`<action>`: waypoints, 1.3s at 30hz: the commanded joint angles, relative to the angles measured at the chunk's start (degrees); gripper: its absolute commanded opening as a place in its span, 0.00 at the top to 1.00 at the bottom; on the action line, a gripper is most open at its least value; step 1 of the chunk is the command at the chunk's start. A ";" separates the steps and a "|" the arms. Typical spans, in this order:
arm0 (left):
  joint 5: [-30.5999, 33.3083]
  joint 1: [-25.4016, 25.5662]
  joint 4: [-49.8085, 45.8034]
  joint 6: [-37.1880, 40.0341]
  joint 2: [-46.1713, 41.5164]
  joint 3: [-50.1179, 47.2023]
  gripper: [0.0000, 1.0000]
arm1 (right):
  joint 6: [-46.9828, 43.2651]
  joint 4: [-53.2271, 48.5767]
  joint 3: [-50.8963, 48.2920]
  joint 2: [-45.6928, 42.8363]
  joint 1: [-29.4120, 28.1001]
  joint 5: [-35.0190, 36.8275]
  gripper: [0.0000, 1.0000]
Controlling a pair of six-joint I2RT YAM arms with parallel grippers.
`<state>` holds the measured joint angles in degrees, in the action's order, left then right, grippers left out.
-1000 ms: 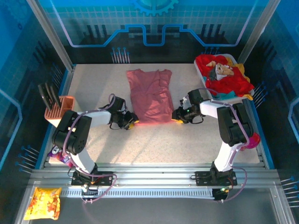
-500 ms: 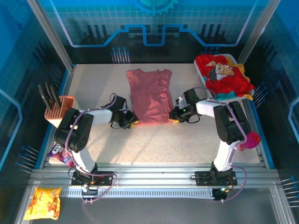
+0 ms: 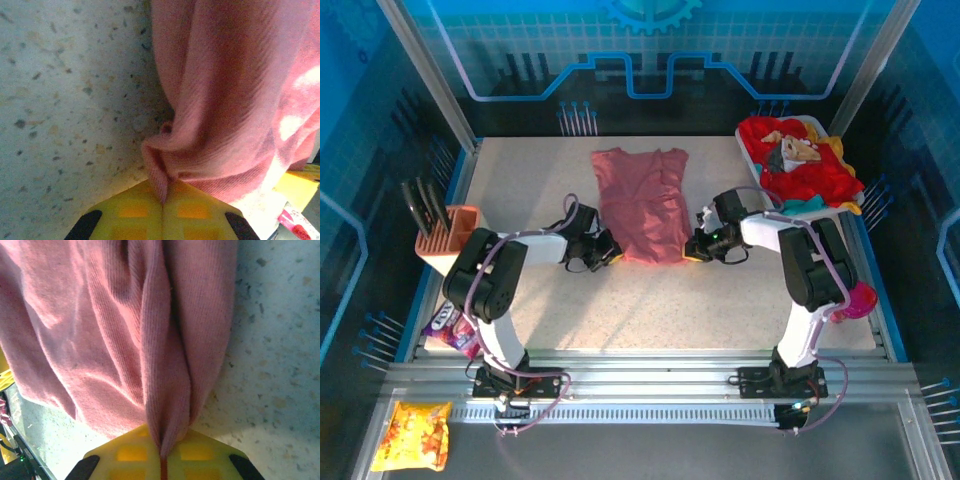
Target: Fold and stack the t-shirts
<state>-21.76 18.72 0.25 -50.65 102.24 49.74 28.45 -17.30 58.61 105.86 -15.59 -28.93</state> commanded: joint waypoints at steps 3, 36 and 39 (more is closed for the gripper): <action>2.21 -0.02 -5.17 1.54 -7.29 -1.76 1.00 | -0.25 -3.59 -1.23 -5.62 -0.10 0.53 0.99; 14.59 18.10 -31.00 -17.31 -62.91 -27.94 1.00 | 15.31 -16.62 -25.70 -47.69 -18.68 11.53 1.00; 13.87 18.10 -30.40 -15.56 -58.25 -24.44 1.00 | 14.38 -16.93 -22.84 -45.16 -18.71 10.28 1.00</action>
<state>-10.66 36.88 -26.24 -67.20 41.15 21.69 43.09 -29.41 33.04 59.18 -34.09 -20.95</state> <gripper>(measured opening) 0.048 0.068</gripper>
